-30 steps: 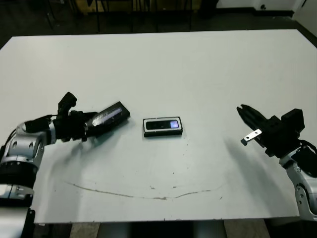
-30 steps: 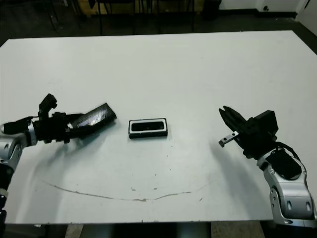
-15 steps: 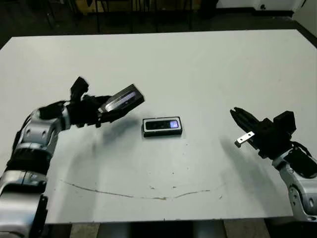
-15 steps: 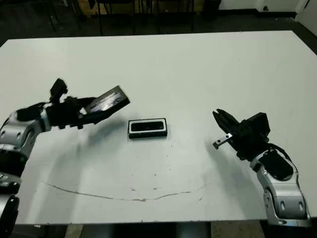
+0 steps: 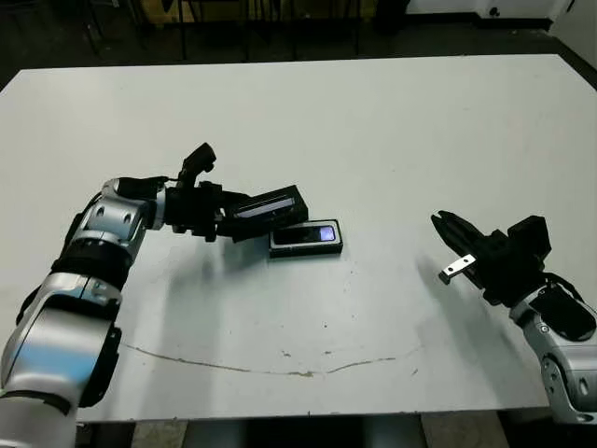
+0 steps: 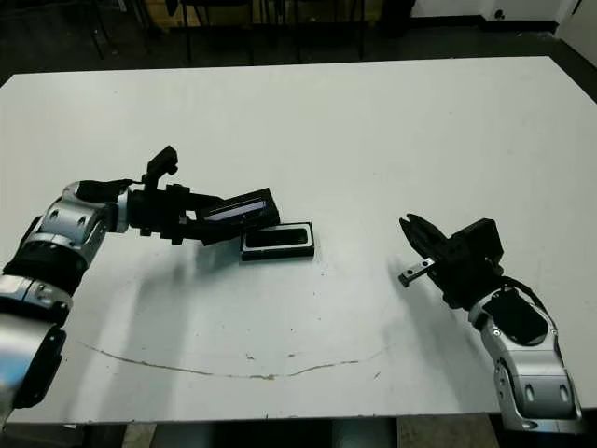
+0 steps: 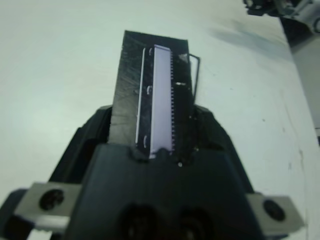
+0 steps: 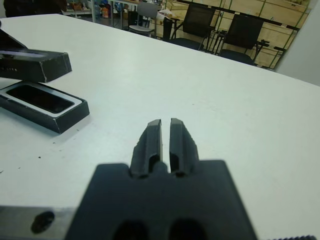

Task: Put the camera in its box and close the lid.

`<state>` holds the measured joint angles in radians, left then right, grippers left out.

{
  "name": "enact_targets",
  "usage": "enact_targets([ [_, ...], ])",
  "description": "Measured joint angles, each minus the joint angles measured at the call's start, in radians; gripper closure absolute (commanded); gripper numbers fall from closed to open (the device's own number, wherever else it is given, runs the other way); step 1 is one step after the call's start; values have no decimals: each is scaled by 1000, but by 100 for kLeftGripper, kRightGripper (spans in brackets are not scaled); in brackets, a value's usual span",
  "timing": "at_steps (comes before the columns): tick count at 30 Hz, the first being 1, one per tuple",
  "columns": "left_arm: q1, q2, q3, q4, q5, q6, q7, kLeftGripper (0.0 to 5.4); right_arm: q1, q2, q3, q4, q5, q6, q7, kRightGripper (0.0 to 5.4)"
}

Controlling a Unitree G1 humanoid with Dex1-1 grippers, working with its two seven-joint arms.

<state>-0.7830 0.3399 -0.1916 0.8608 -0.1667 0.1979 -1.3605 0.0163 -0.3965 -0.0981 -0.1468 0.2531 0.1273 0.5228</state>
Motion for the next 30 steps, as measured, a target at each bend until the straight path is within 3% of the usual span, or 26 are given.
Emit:
enact_targets([
  [18,-39,-41,10,140,23,-61,-106,260,7,8,3,105,8,-161,43,540],
  [25,-38,-46,-5,106,47,-85,-109,261,8,8,3,112,7,-159,43,540],
  [30,-47,-69,-24,115,75,-93,-90,261,16,7,2,96,7,-116,31,540],
])
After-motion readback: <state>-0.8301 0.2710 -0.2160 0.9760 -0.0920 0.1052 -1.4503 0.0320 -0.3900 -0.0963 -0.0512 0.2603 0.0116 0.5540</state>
